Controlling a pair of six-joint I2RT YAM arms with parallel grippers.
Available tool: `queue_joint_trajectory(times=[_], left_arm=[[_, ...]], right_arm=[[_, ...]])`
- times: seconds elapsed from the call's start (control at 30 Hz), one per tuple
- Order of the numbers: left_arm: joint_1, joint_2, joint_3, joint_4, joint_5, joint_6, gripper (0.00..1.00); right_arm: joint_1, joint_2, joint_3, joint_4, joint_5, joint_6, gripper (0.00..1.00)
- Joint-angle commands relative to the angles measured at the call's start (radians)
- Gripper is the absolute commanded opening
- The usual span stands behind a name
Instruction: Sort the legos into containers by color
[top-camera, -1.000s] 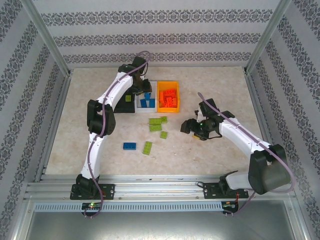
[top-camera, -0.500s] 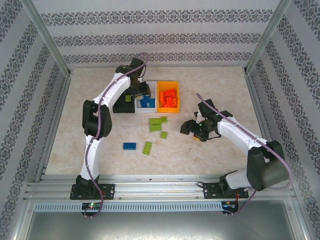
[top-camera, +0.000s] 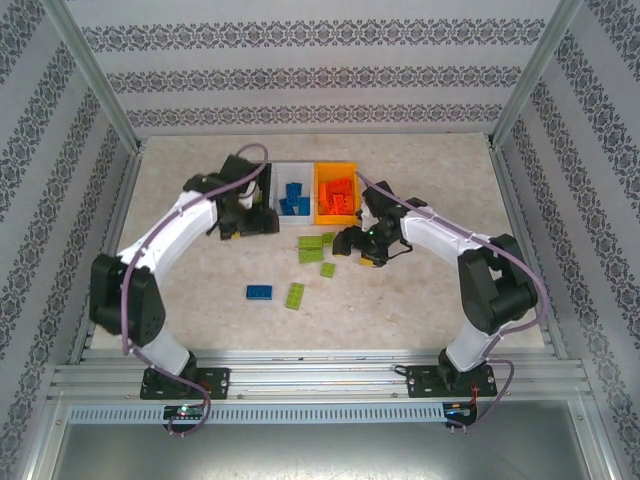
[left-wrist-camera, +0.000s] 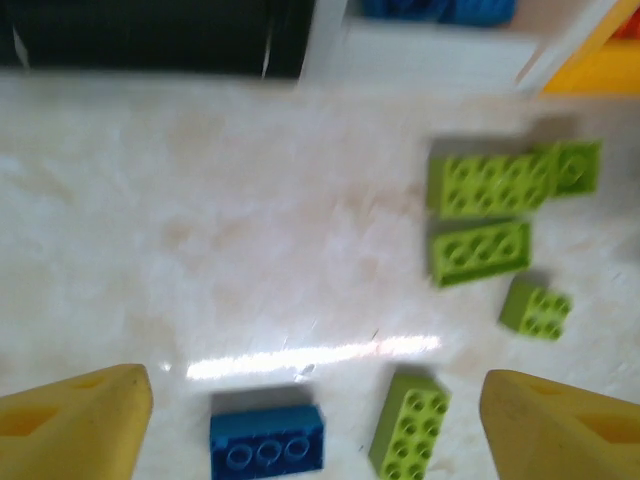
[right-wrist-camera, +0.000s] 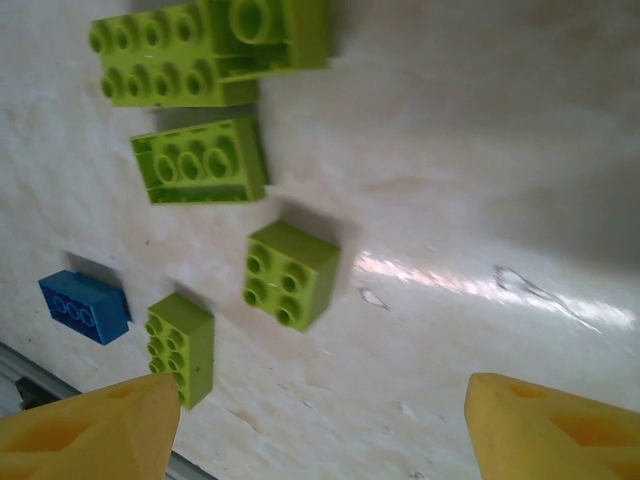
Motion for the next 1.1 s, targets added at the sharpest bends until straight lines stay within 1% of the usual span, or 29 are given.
queue_joint_trajectory(times=[0.0, 0.03, 0.1, 0.2, 0.37, 0.53, 0.67, 0.93, 1.07], left_arm=[[-0.071, -0.066, -0.155, 0.077, 0.021, -0.019, 0.91], [-0.097, -0.075, -0.190, 0.082, 0.009, -0.024, 0.94], [-0.145, -0.081, -0.253, 0.104, -0.007, -0.042, 0.97], [-0.181, -0.068, -0.299, 0.133, -0.024, -0.073, 1.00], [-0.190, -0.013, -0.283, 0.104, -0.080, -0.084, 1.00], [-0.190, 0.022, -0.278, 0.080, -0.108, -0.100, 1.00], [-0.191, 0.039, -0.288, 0.088, -0.105, -0.126, 0.97], [-0.193, 0.056, -0.317, 0.112, -0.086, -0.165, 0.86], [-0.191, 0.062, -0.339, 0.114, -0.081, -0.173, 0.85]], right_arm=[[0.021, 0.052, 0.069, -0.030, -0.036, -0.042, 0.76], [0.026, 0.064, 0.084, -0.035, -0.040, -0.046, 0.77], [0.038, 0.089, 0.111, -0.045, -0.045, -0.055, 0.77], [0.047, 0.103, 0.127, -0.048, -0.047, -0.057, 0.77], [0.048, 0.096, 0.117, -0.048, -0.041, -0.057, 0.78], [0.044, 0.070, 0.089, -0.050, -0.023, -0.058, 0.78], [0.036, 0.050, 0.069, -0.048, -0.015, -0.055, 0.79], [0.033, 0.053, 0.064, -0.048, -0.015, -0.055, 0.79], [0.033, 0.053, 0.061, -0.049, -0.017, -0.056, 0.79]])
